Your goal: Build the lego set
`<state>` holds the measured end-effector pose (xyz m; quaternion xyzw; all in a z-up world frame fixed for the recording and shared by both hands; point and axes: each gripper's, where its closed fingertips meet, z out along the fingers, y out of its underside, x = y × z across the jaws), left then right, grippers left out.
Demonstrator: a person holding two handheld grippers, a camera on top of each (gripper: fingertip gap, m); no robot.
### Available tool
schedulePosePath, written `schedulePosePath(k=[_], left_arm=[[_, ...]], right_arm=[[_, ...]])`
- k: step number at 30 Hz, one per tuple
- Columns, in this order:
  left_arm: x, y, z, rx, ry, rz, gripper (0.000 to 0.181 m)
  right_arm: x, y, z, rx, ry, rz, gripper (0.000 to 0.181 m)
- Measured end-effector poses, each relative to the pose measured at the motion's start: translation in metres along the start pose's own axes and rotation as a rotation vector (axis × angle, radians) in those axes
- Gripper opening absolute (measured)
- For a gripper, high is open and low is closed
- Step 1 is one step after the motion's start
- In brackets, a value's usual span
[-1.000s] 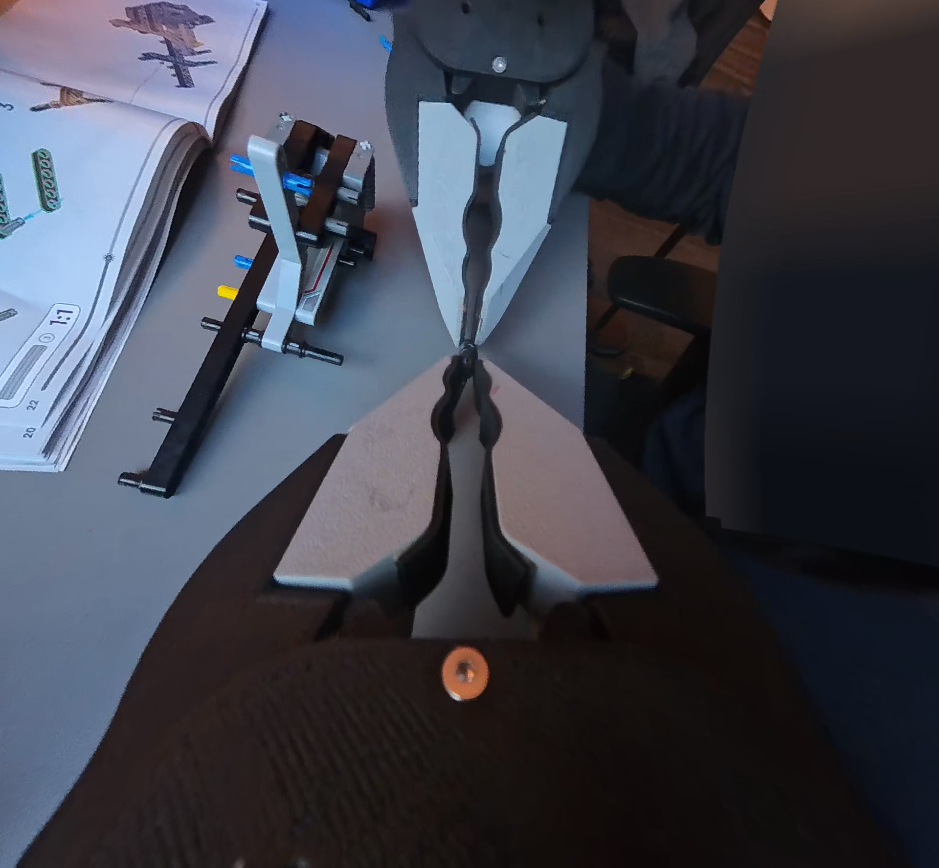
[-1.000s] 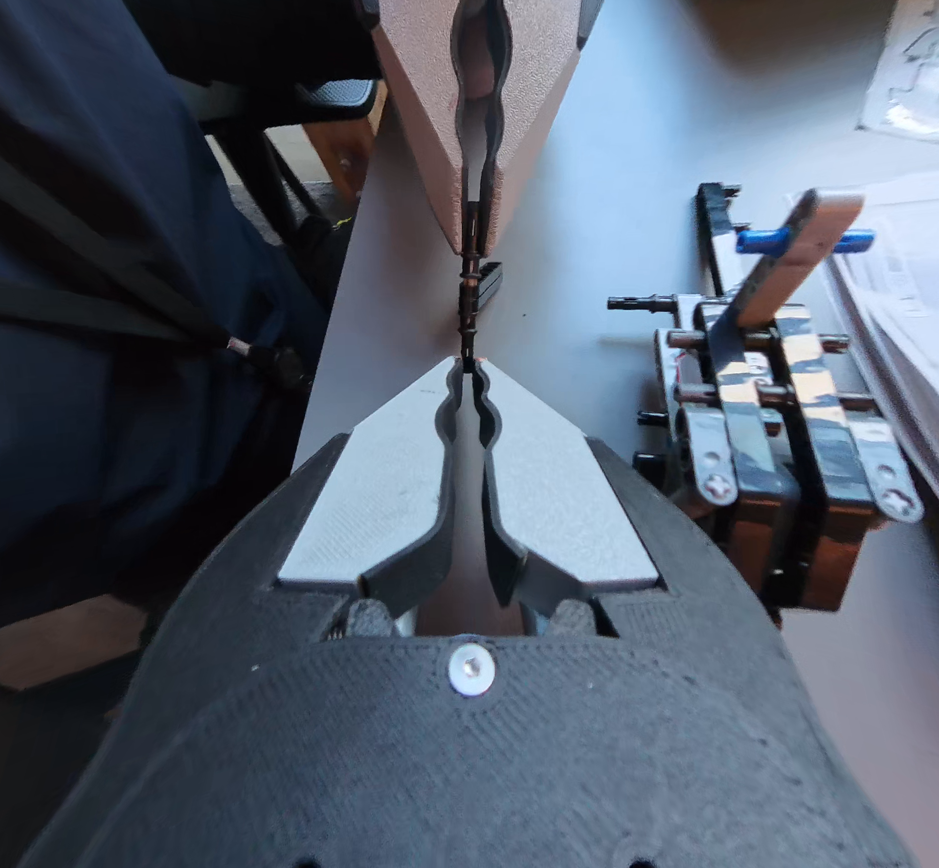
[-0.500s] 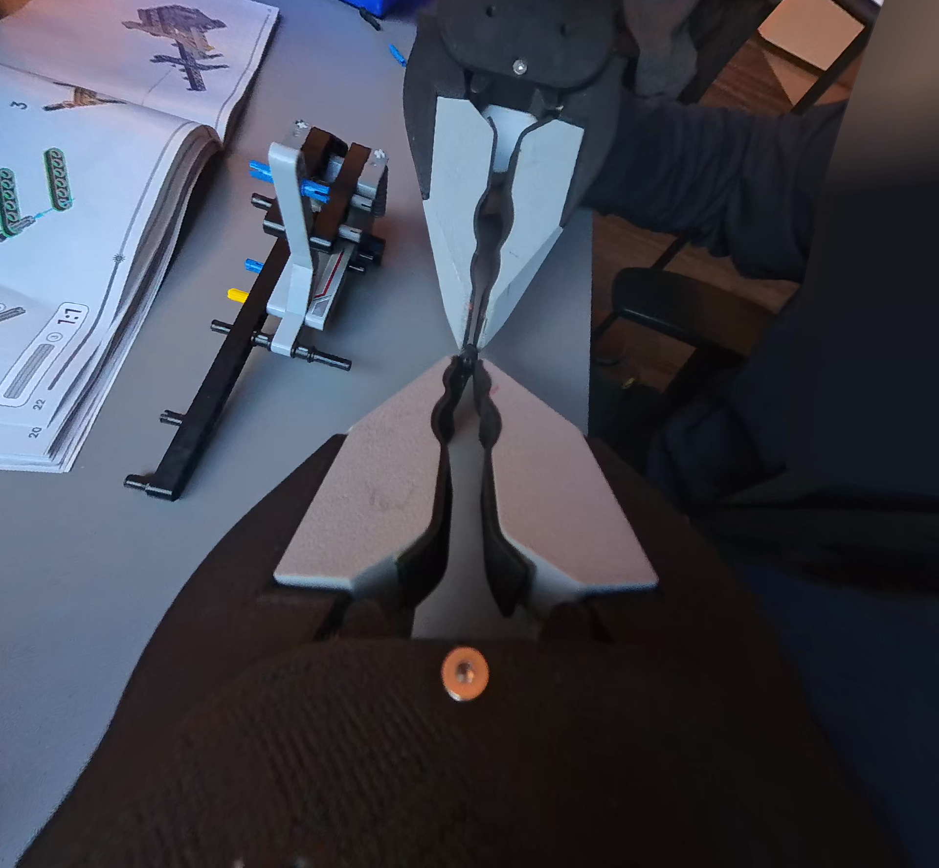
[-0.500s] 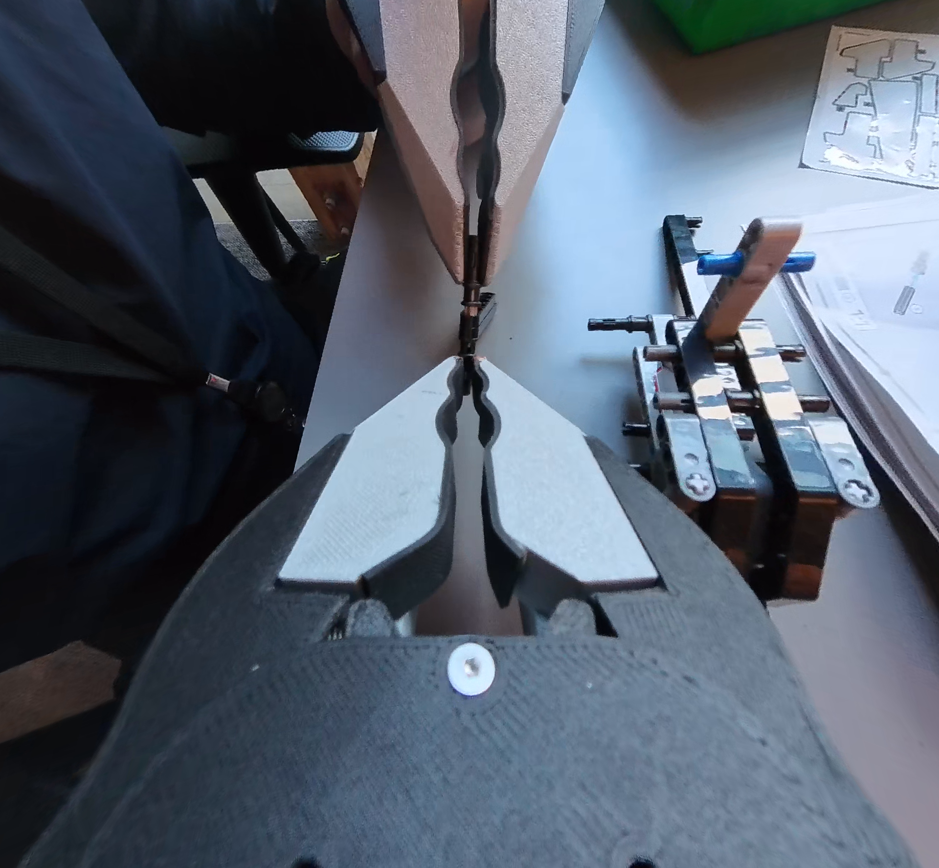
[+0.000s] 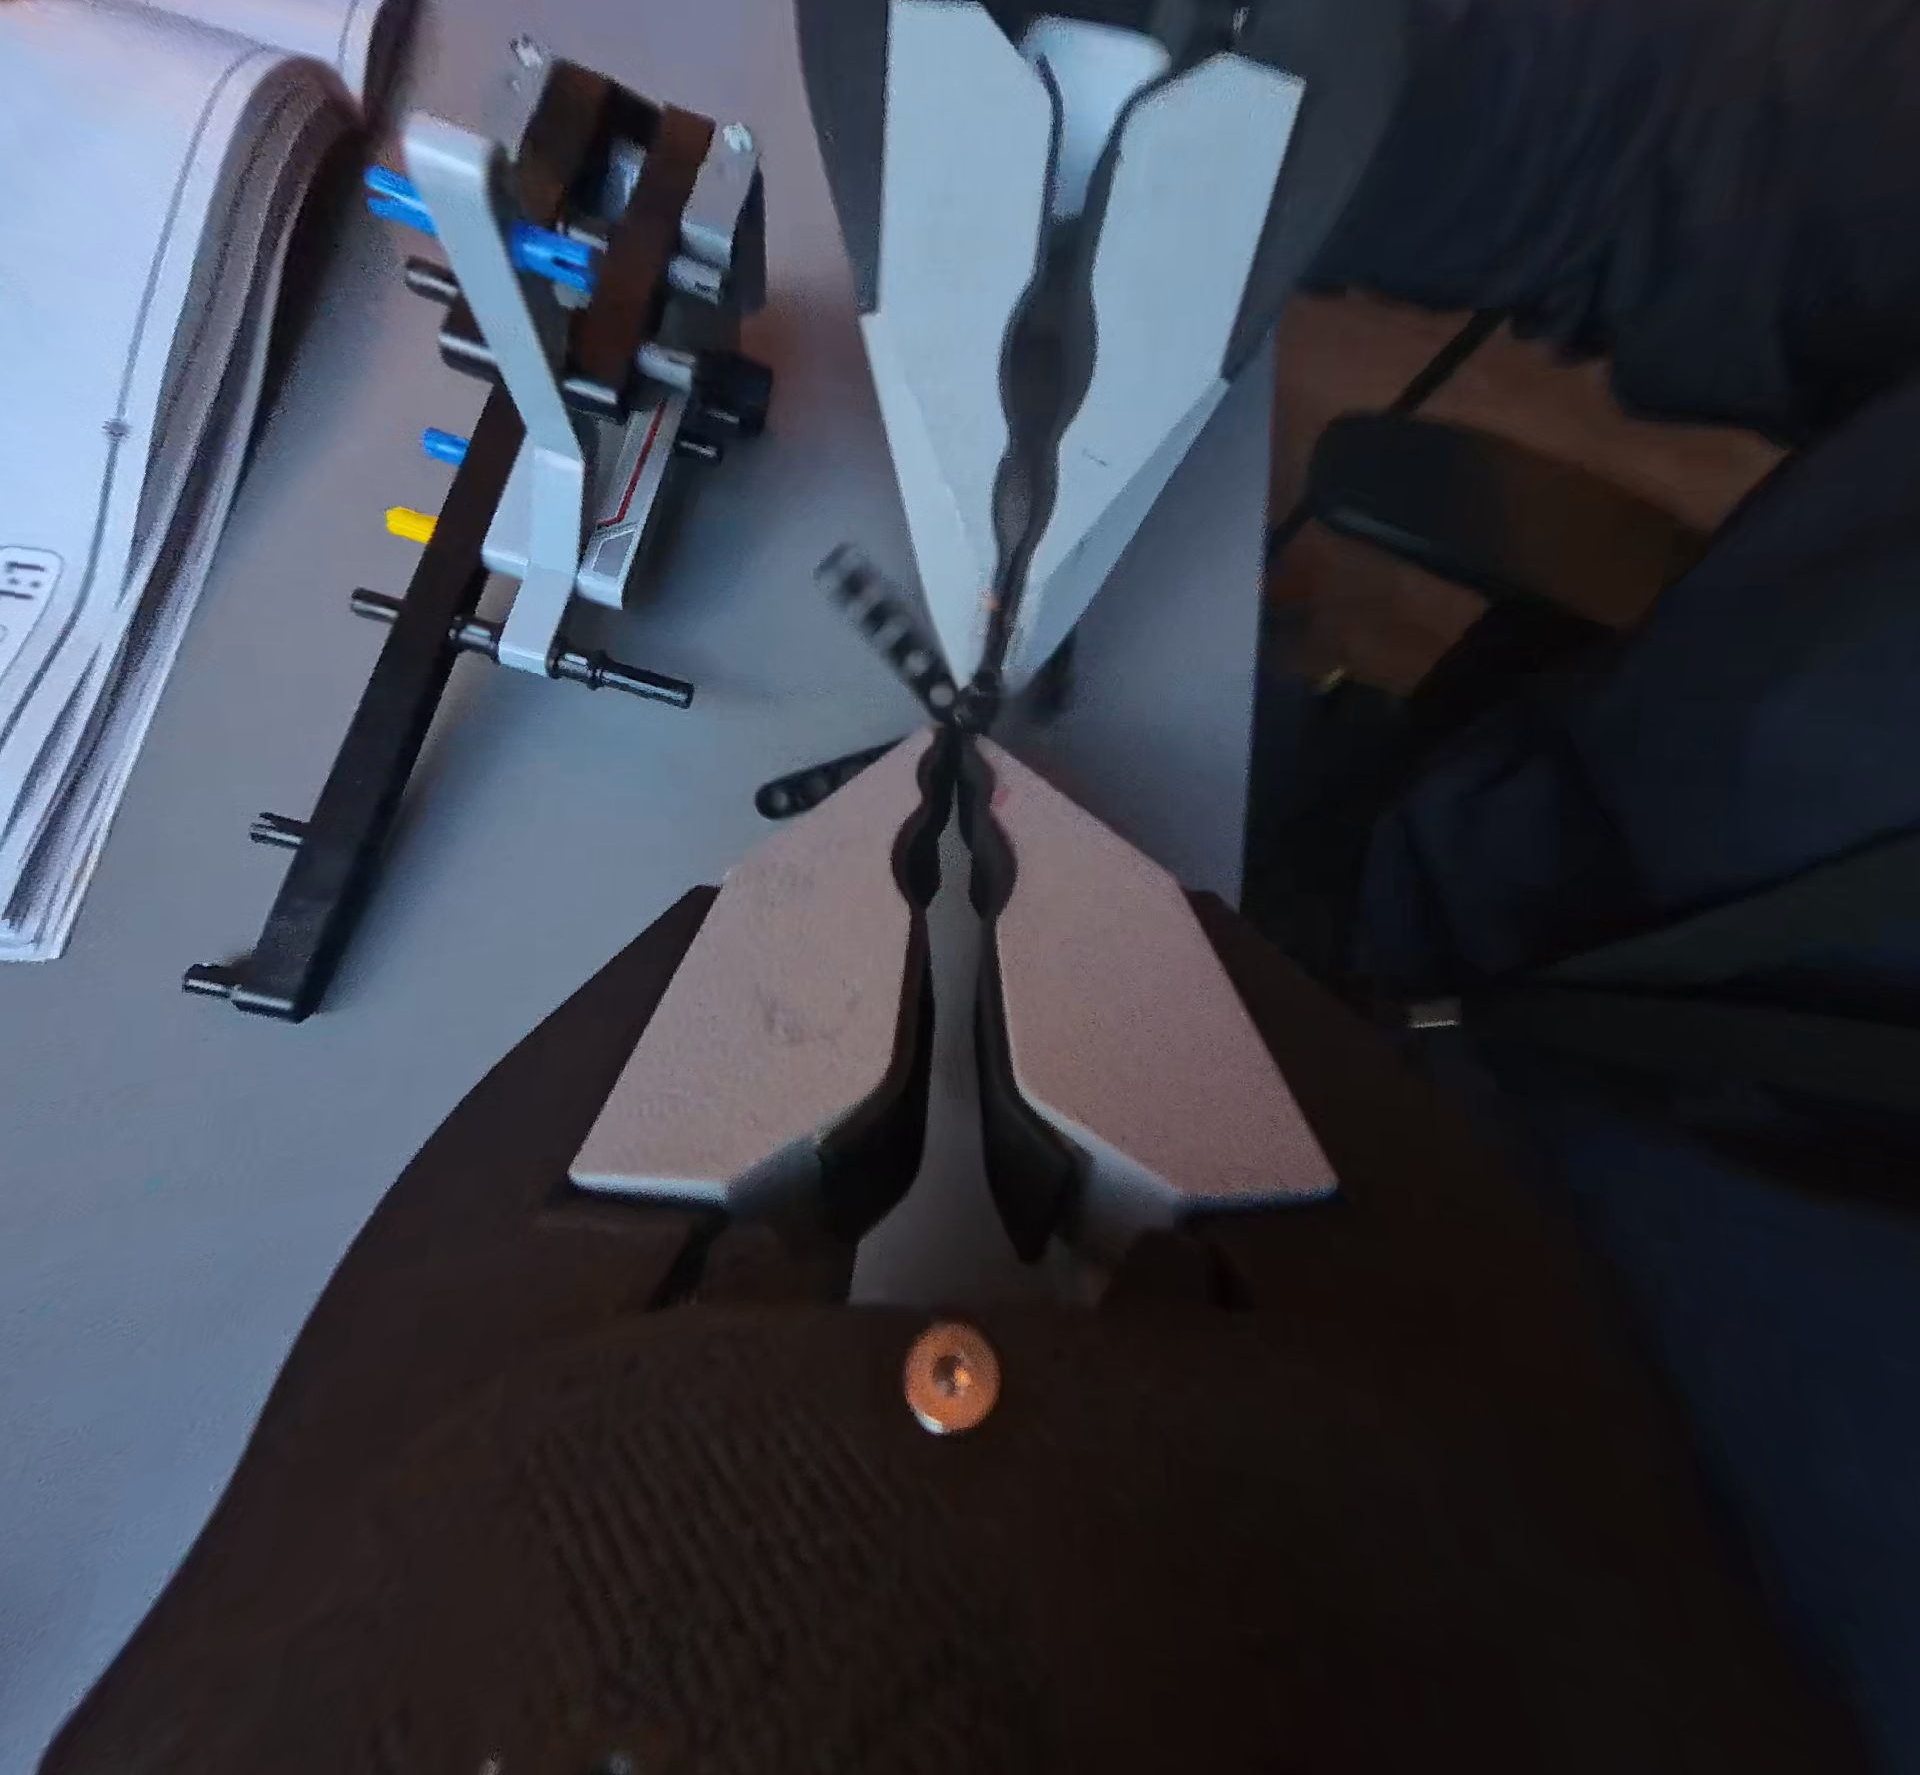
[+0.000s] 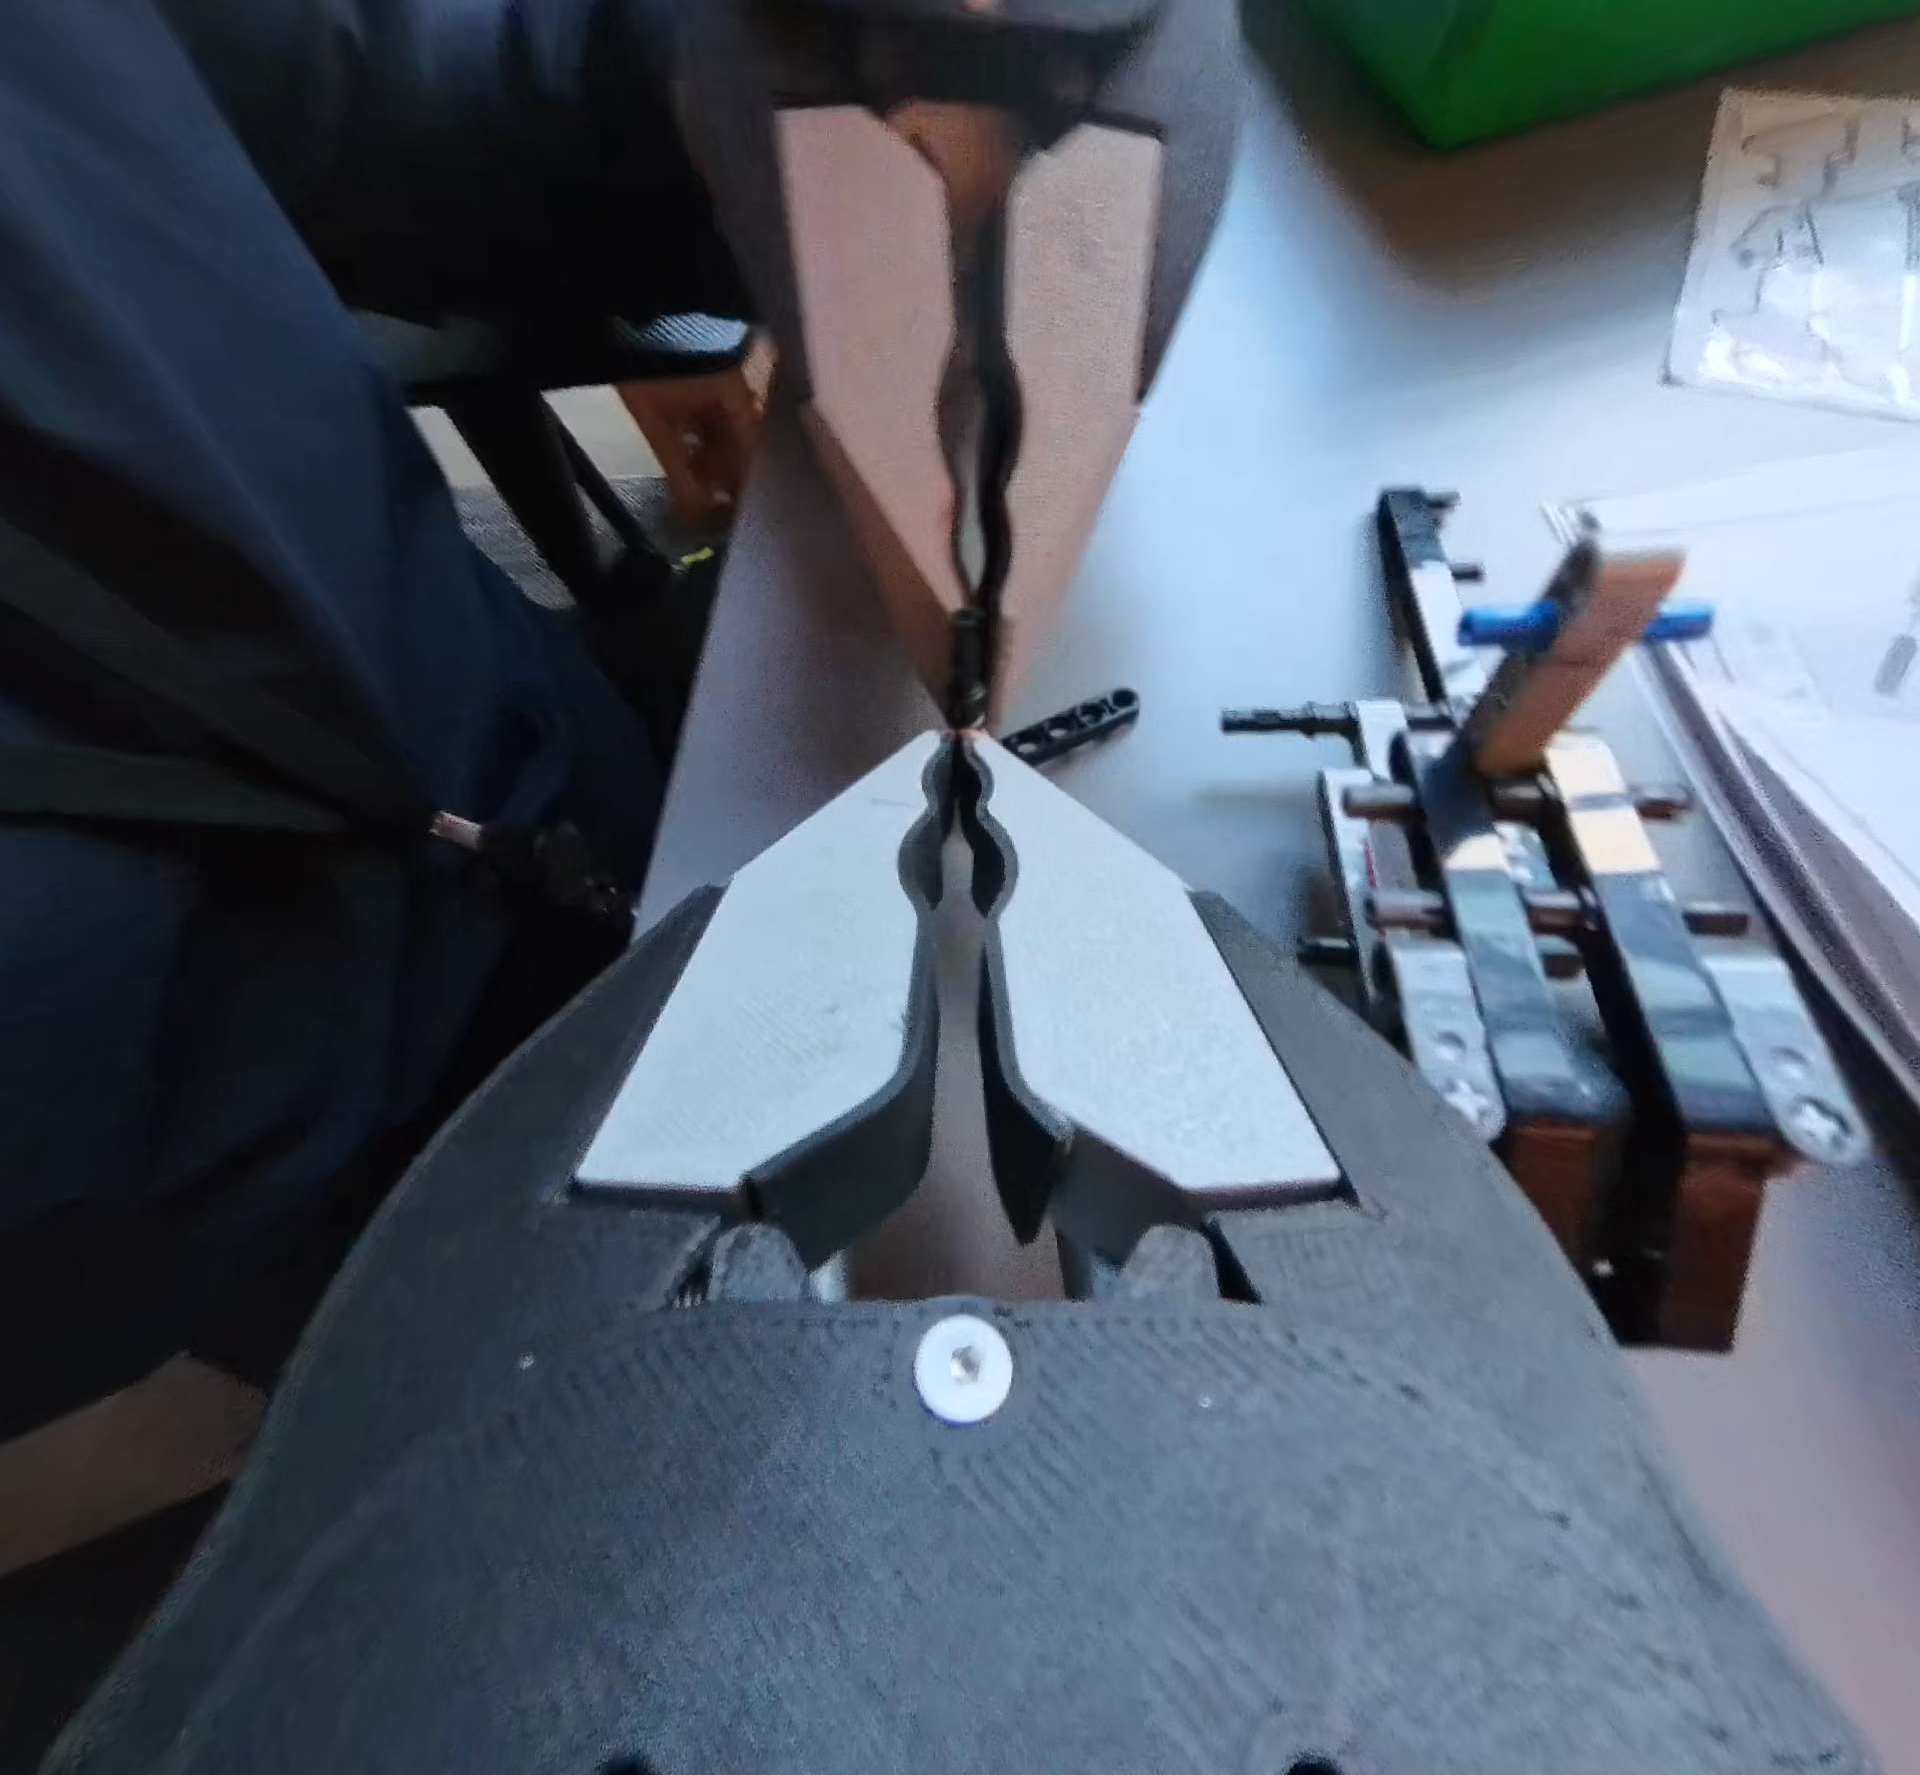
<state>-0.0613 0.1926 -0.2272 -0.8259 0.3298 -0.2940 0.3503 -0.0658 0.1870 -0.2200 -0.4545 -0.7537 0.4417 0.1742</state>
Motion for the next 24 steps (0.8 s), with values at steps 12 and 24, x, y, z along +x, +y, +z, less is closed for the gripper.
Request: schedulePosePath(k=[12,24], left_arm=[[-0.009,-0.008,-0.008,0.073,0.012,-0.102,0.0],[-0.009,-0.014,-0.014,0.129,-0.006,-0.077,0.0]], right_arm=[[0.044,0.002,-0.031,0.078,0.243,0.009,0.0],[0.046,-0.015,-0.044,0.08,0.439,-0.379,0.0]])
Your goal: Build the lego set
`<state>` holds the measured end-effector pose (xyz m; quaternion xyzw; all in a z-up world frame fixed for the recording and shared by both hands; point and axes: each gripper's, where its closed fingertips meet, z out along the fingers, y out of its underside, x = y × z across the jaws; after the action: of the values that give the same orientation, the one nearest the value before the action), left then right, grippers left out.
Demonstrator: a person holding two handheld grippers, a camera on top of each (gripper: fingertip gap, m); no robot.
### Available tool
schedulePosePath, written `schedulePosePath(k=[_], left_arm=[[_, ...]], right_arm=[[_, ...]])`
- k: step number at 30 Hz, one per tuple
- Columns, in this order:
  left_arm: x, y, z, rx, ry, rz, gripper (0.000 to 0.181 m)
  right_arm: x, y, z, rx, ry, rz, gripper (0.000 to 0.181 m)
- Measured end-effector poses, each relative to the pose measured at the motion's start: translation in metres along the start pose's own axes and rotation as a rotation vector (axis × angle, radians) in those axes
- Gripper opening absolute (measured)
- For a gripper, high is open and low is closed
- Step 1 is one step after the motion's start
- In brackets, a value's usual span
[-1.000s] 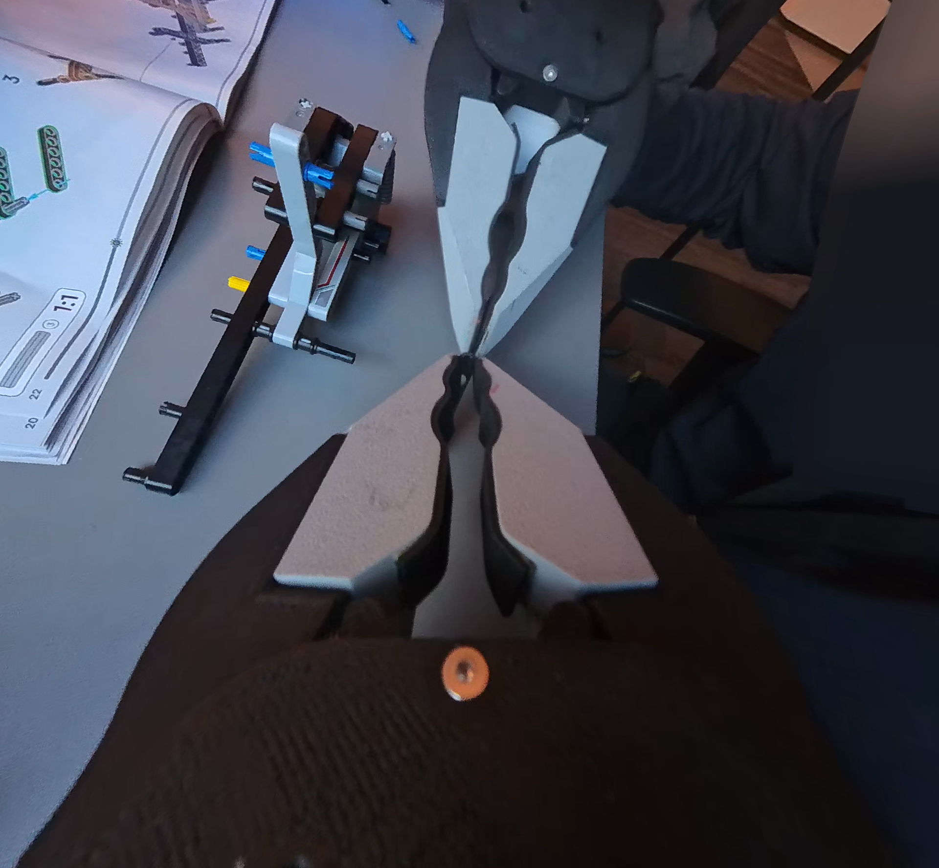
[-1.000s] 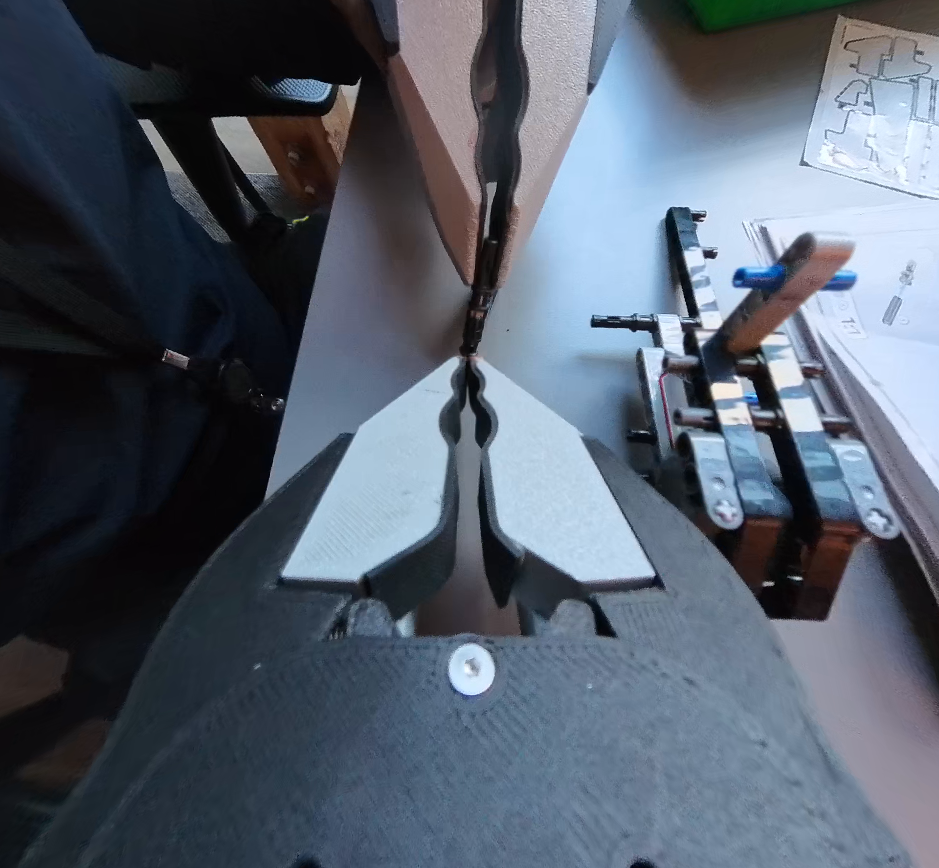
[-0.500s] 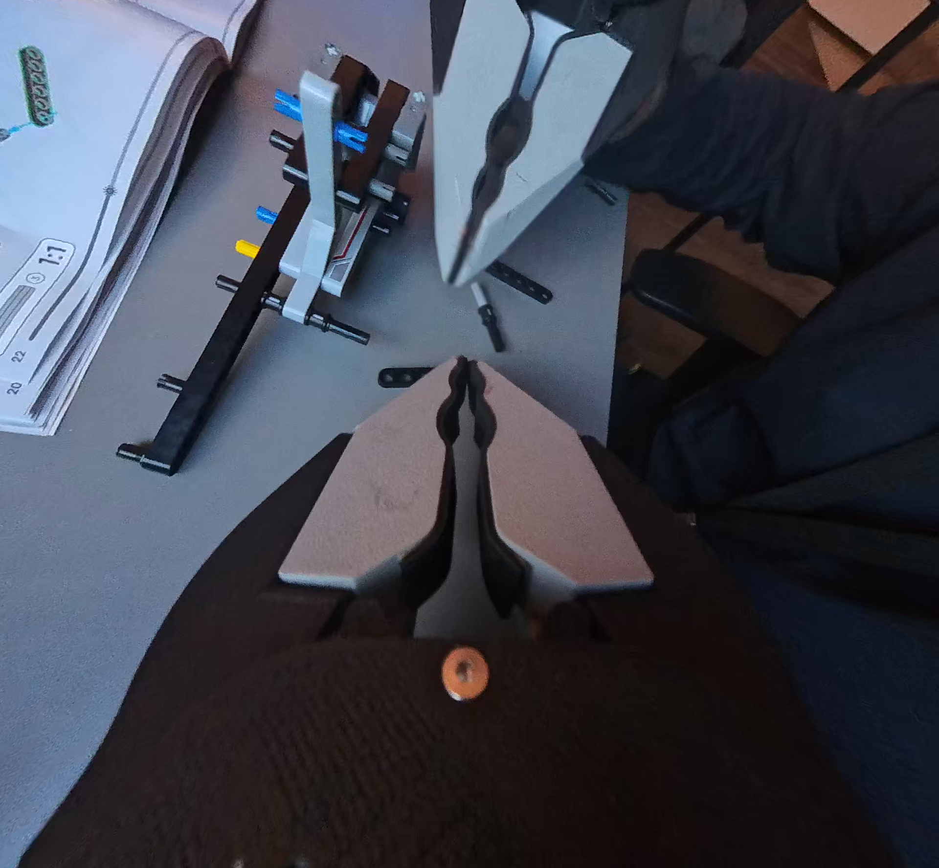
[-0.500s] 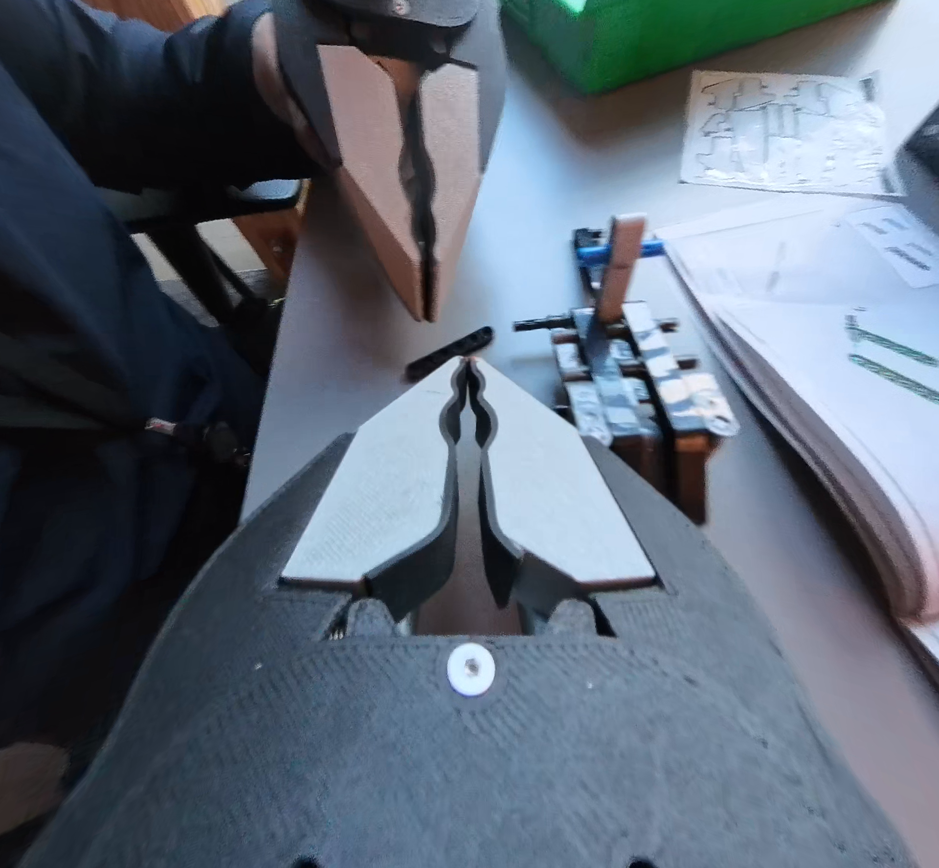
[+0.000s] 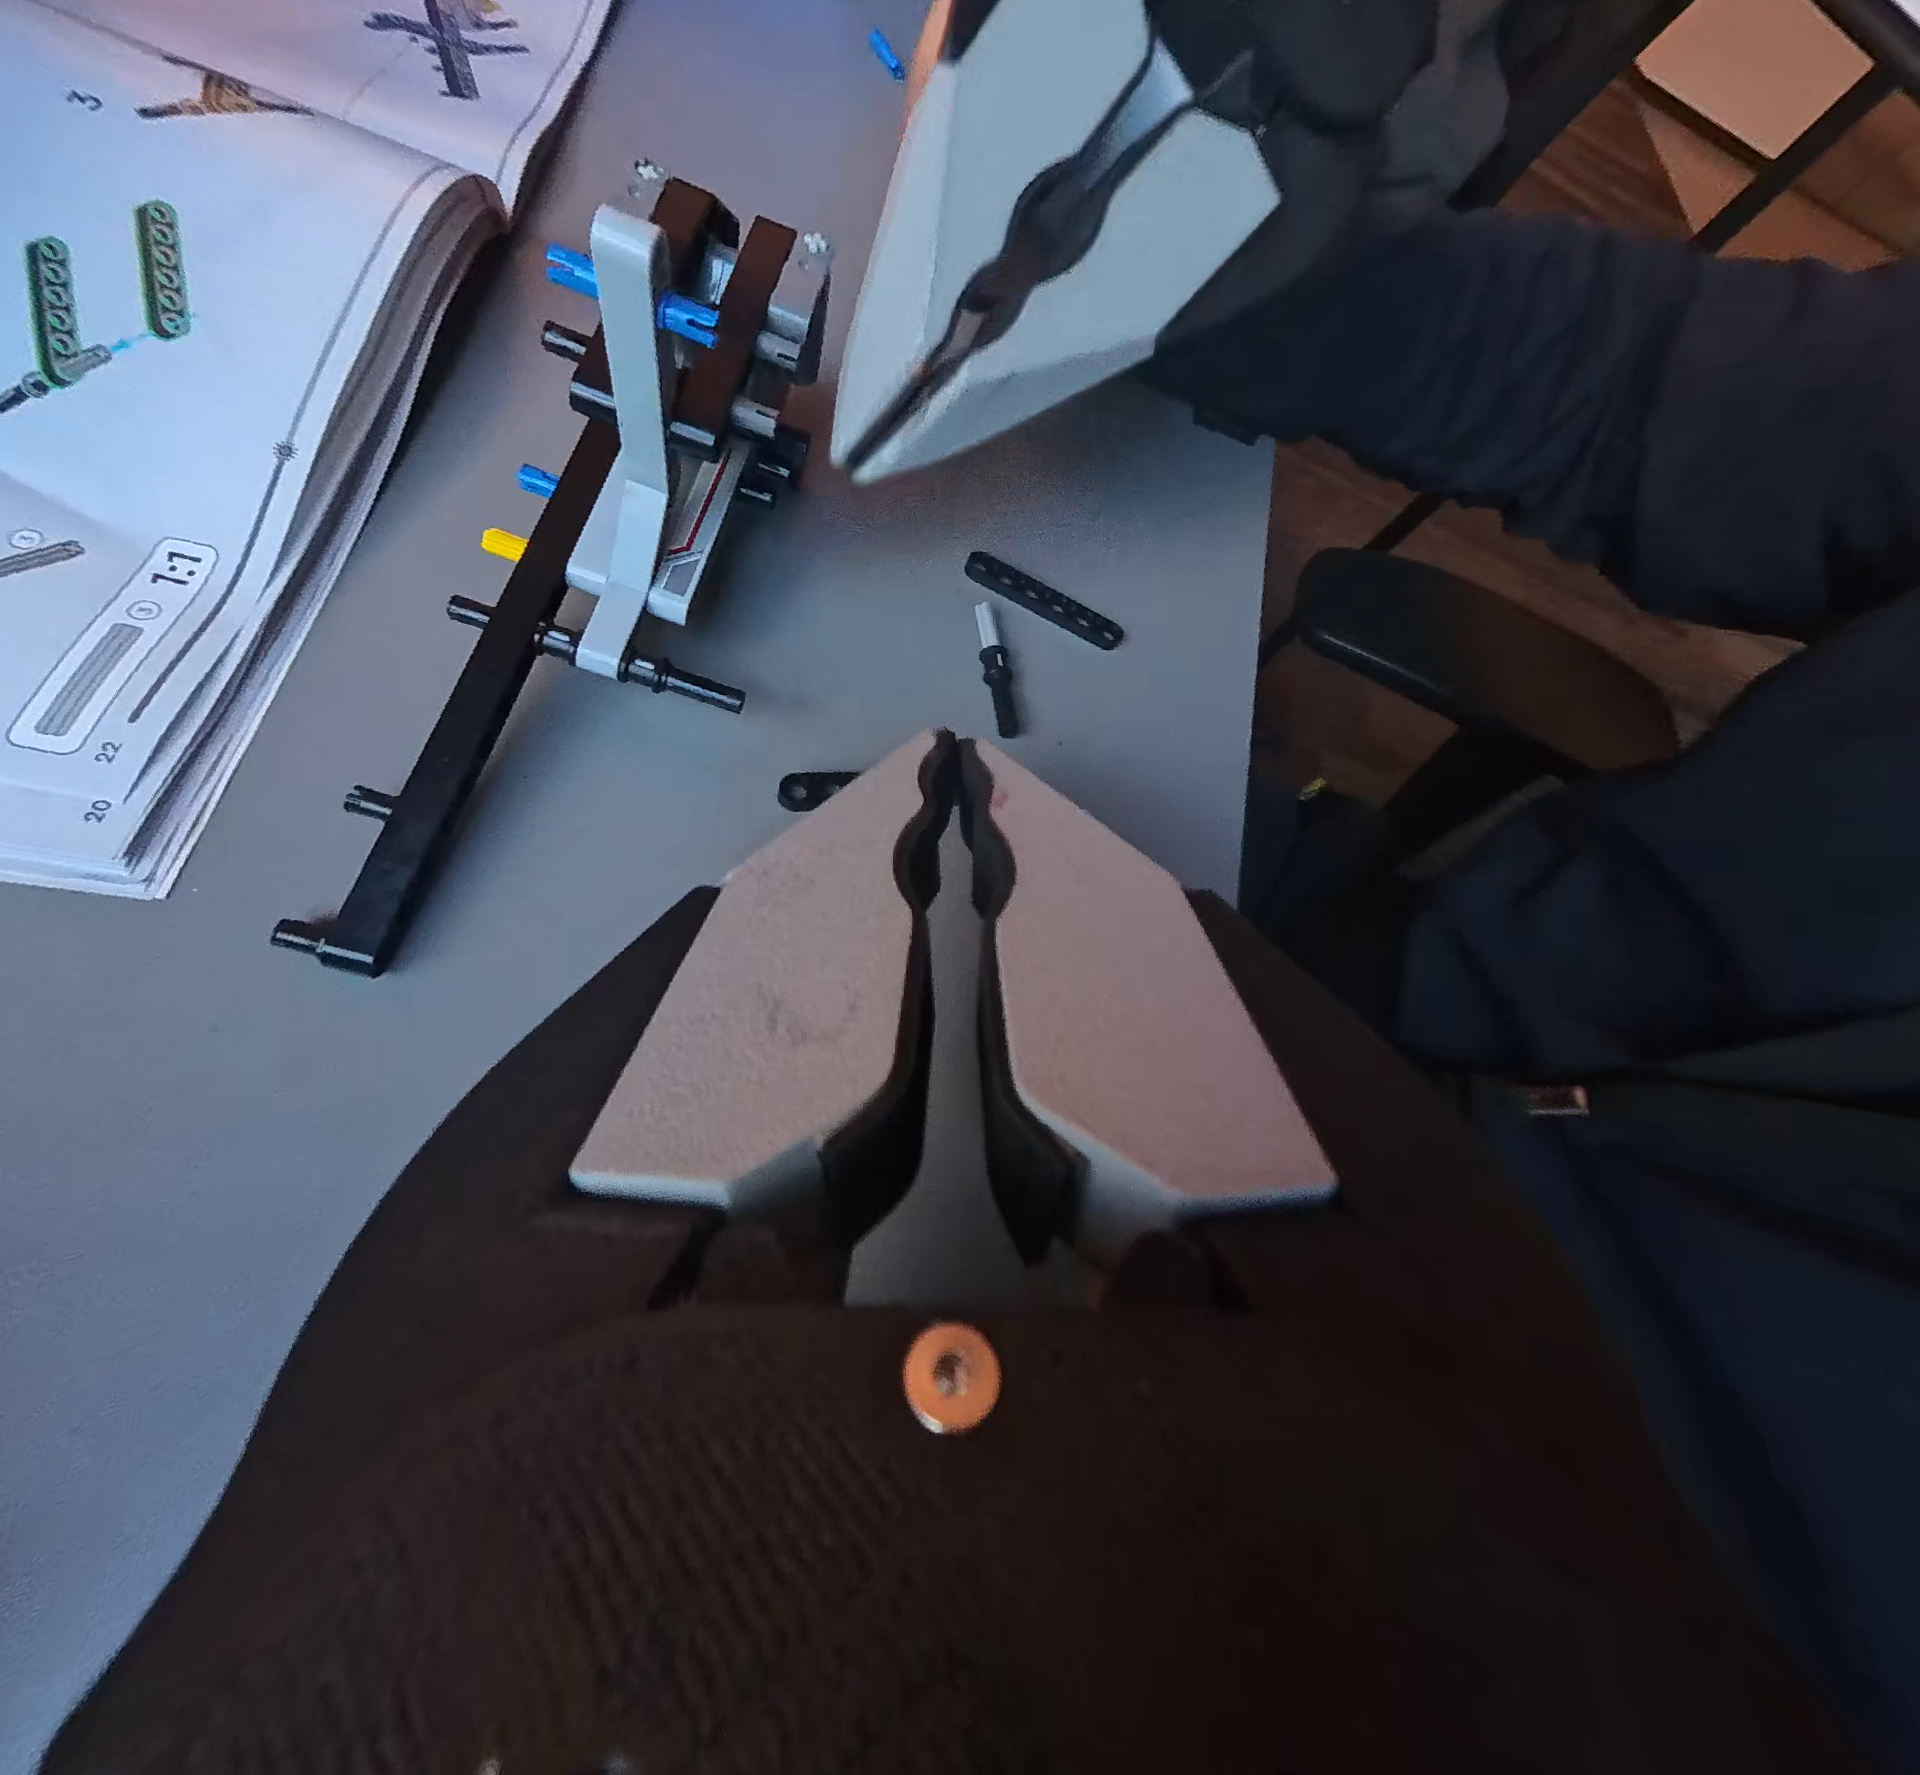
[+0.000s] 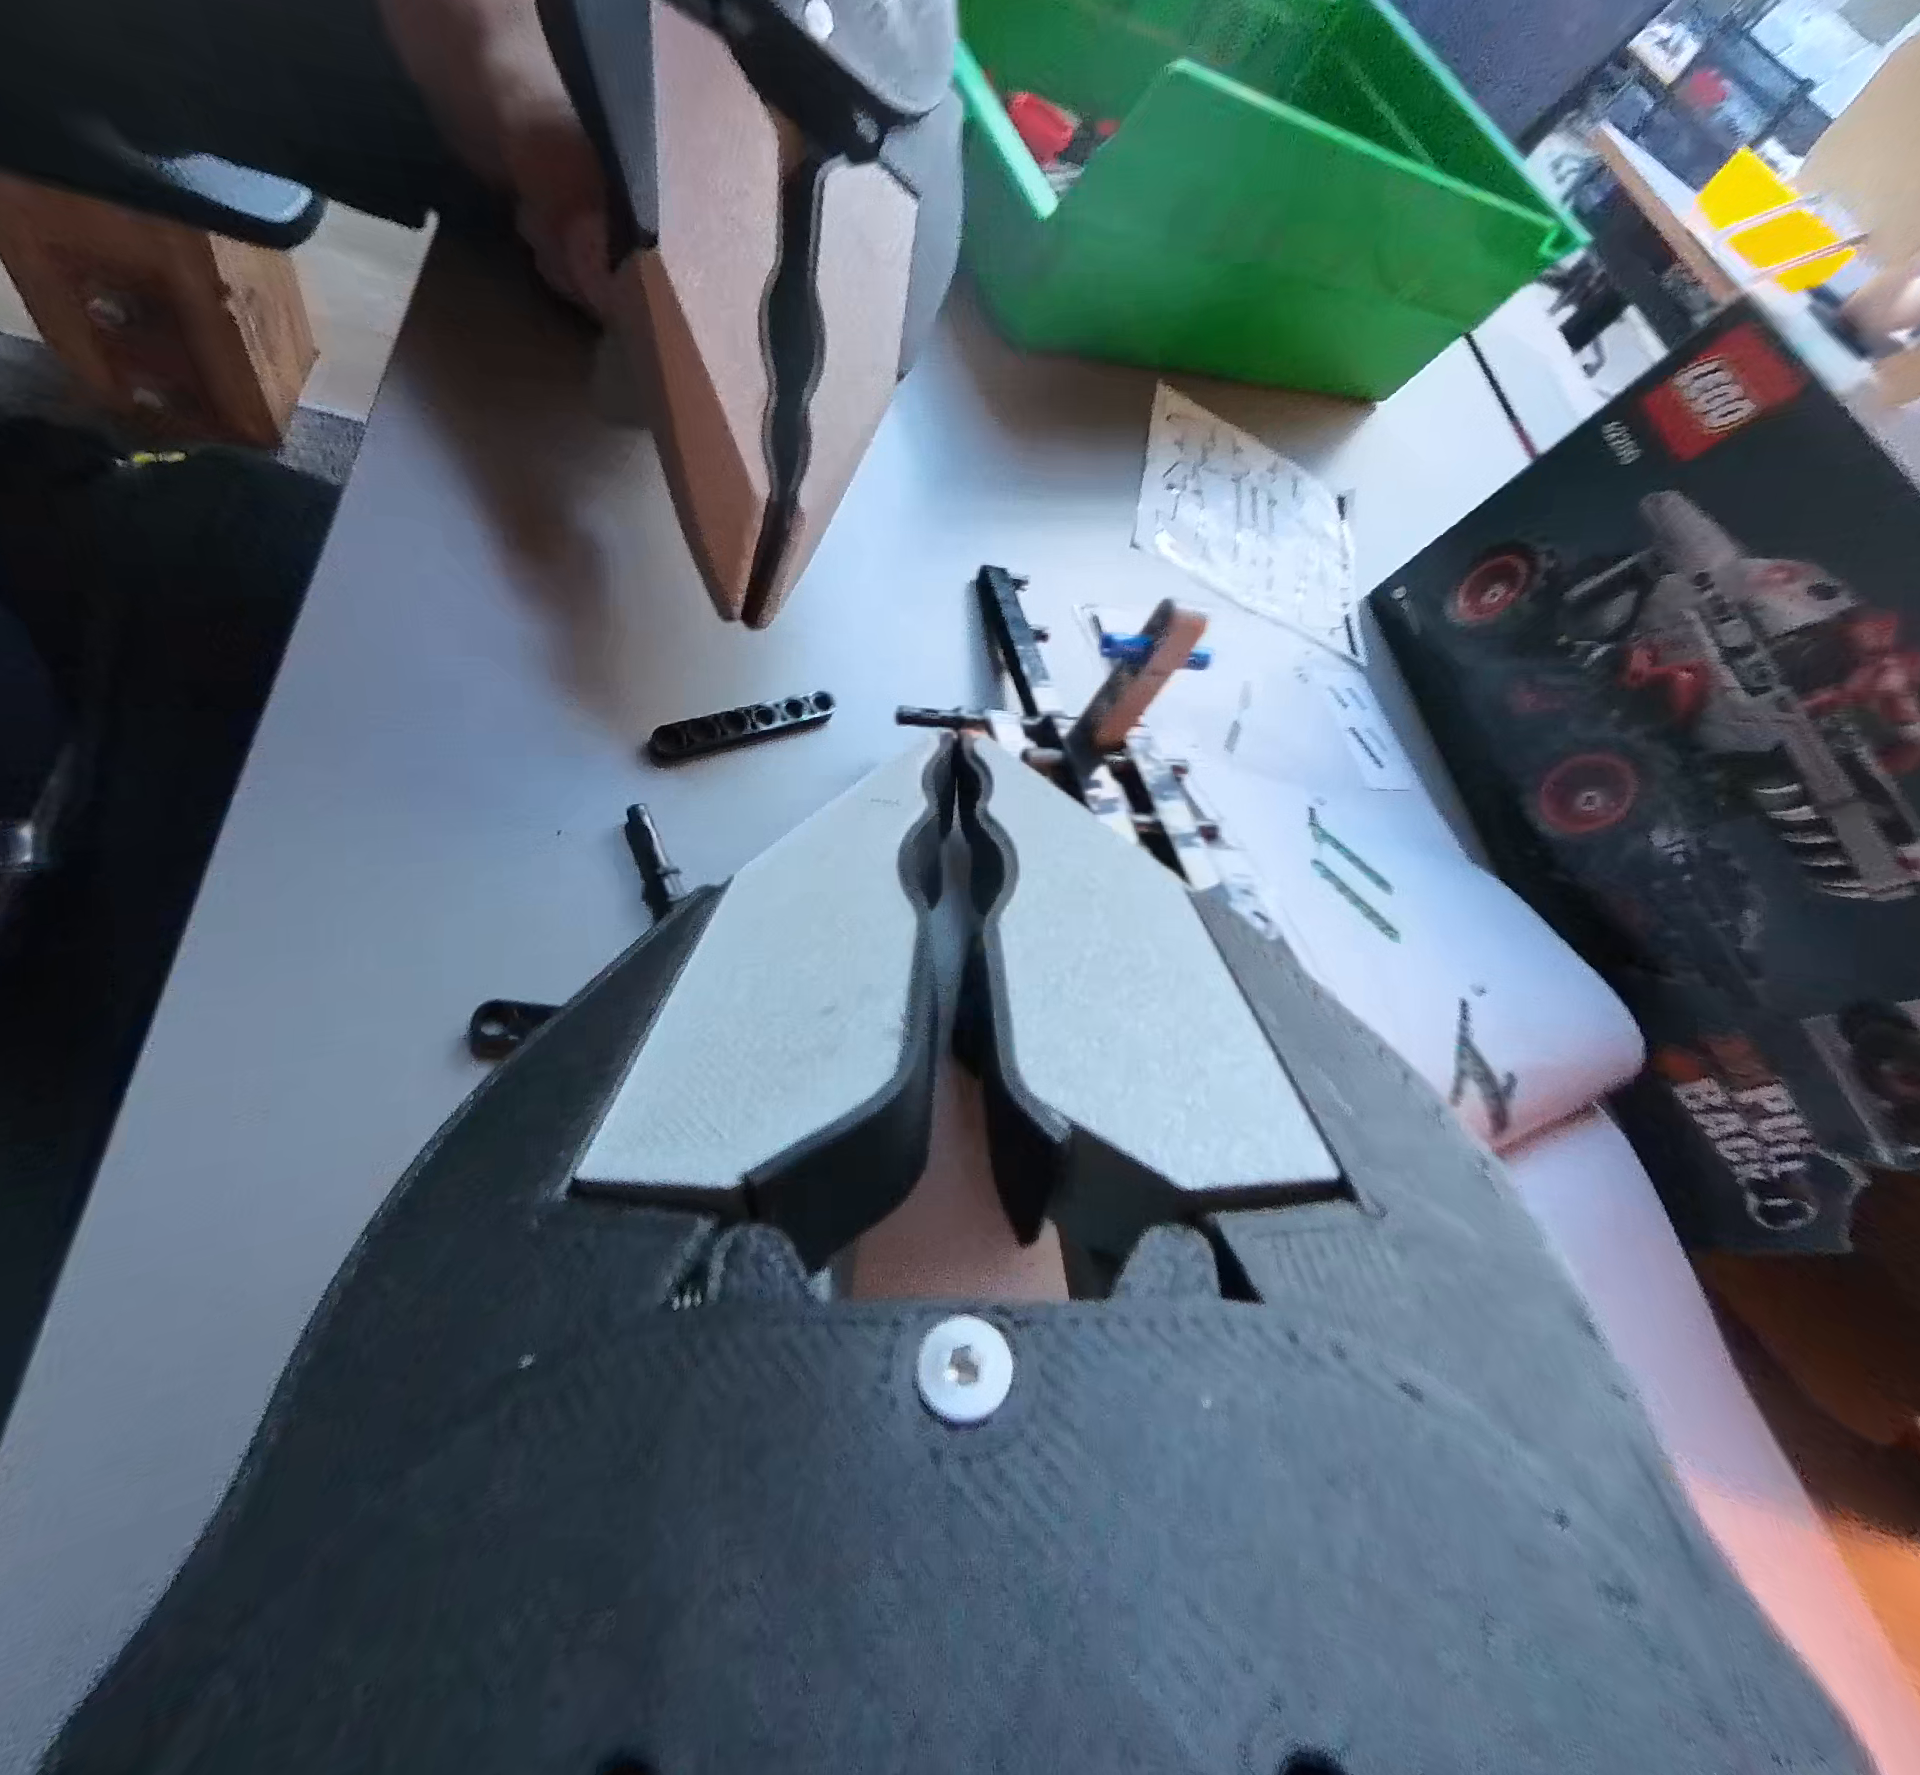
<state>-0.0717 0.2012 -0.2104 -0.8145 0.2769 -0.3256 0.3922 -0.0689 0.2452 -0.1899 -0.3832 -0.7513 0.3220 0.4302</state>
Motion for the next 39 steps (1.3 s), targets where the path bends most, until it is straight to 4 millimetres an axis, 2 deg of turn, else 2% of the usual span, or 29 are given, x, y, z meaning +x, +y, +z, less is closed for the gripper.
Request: schedulePosePath(k=[4,7,10,13,15,17,19,22,23,26,32,36,39], left_arm=[[0.004,-0.002,-0.001,0.022,-0.013,0.006,0.0],[0.006,-0.004,-0.005,0.052,-0.017,0.014,0.0],[0.009,-0.001,-0.008,0.05,-0.008,0.003,0.0],[0.011,0.001,-0.012,0.055,-0.012,0.009,0.0],[0.012,0.001,-0.014,0.066,-0.013,0.011,0.001],[0.012,0.001,-0.015,0.07,-0.016,0.011,0.003],[0.011,0.002,-0.014,0.06,-0.024,0.017,0.005],[0.011,0.002,-0.013,0.057,-0.046,0.028,0.007],[0.012,0.002,-0.014,0.064,-0.044,0.026,0.007],[0.016,0.002,-0.015,0.077,-0.038,0.022,0.005],[0.018,0.004,-0.012,0.057,-0.057,0.052,0.003],[0.021,0.0,-0.017,0.102,-0.045,0.068,0.0],[0.024,-0.002,-0.019,0.116,-0.035,0.087,0.0]], right_arm=[[0.022,-0.013,-0.028,0.027,0.076,0.042,0.0],[0.03,-0.013,-0.065,-0.007,0.113,0.109,0.009],[0.006,0.002,-0.109,-0.064,0.082,0.196,0.015],[-0.039,0.031,-0.147,-0.164,0.043,0.268,0.023],[-0.067,0.048,-0.163,-0.204,0.01,0.337,0.03],[-0.086,0.061,-0.166,-0.231,-0.007,0.379,0.029],[-0.096,0.072,-0.161,-0.27,-0.029,0.399,0.027],[-0.098,0.088,-0.147,-0.328,-0.036,0.404,0.023],[-0.095,0.095,-0.142,-0.351,-0.024,0.402,0.021],[-0.078,0.097,-0.131,-0.304,-0.015,0.419,0.001],[-0.038,0.105,-0.11,-0.316,0.023,0.473,0.008],[-0.019,0.089,-0.112,-0.174,0.051,0.485,0.023],[0.001,0.07,-0.129,0.03,0.104,0.547,0.03]])
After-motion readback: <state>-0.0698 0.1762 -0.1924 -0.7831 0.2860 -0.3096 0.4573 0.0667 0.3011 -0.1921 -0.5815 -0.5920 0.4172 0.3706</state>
